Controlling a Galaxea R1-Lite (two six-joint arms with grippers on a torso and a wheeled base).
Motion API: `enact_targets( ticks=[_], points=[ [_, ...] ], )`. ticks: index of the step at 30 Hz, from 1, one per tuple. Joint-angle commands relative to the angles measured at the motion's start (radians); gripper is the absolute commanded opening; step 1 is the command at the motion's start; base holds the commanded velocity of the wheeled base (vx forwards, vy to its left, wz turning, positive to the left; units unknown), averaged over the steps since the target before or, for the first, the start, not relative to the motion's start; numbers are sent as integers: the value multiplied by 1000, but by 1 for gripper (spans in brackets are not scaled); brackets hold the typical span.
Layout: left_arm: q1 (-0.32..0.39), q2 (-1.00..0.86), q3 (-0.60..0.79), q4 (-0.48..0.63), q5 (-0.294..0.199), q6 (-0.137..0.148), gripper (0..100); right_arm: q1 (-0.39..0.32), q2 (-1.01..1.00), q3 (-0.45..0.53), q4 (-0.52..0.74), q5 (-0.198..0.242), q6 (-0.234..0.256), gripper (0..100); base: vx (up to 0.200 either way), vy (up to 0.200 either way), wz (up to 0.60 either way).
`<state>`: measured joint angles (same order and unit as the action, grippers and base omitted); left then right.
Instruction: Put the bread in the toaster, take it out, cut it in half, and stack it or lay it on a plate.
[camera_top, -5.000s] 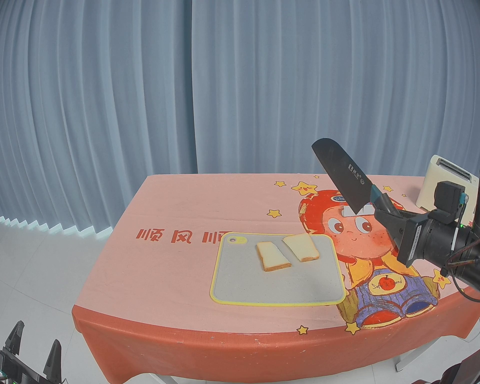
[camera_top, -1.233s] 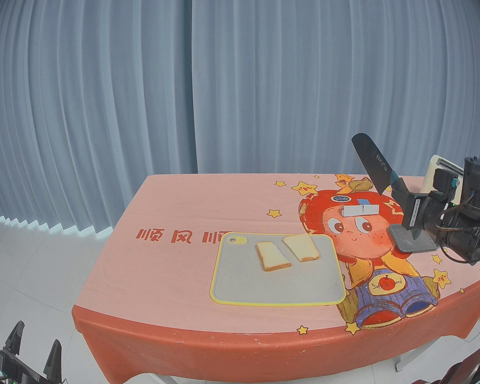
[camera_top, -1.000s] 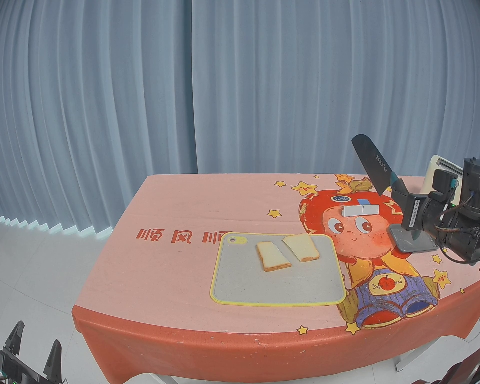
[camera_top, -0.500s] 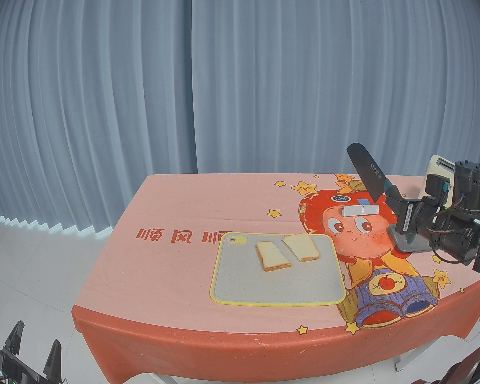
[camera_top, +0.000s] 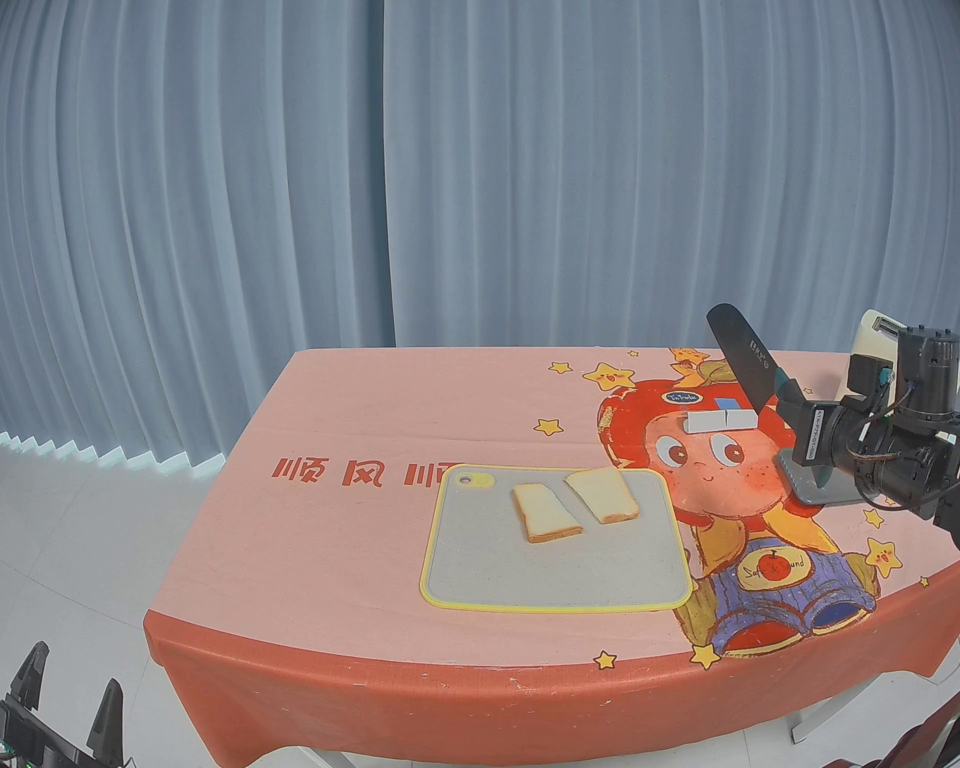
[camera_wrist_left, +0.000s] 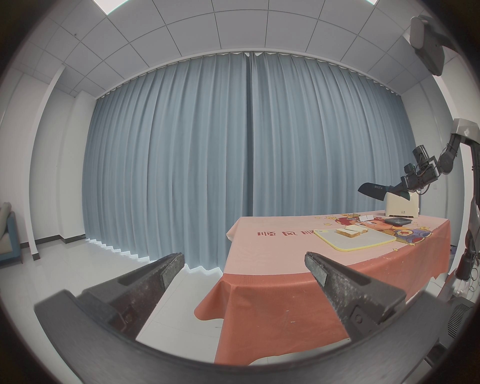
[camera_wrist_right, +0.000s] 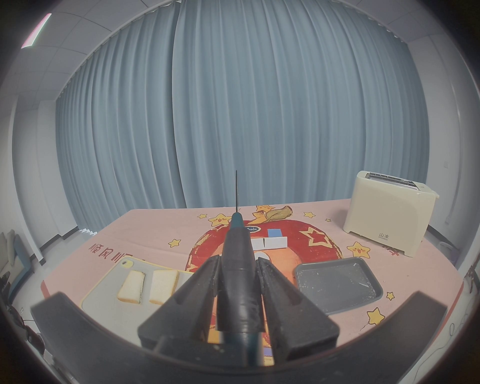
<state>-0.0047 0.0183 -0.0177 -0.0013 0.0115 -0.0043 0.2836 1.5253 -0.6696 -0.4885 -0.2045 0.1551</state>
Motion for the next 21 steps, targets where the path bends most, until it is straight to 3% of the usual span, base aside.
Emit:
enact_targets(
  ticks=[1,21],
  points=[
    [0,2,18,0,1,0,100,-14,16,-1,-1,2,0,0,0,0,0],
    [0,2,18,0,1,0,100,-60,84,2,-84,2,-17,0,0,0,0]
  ],
)
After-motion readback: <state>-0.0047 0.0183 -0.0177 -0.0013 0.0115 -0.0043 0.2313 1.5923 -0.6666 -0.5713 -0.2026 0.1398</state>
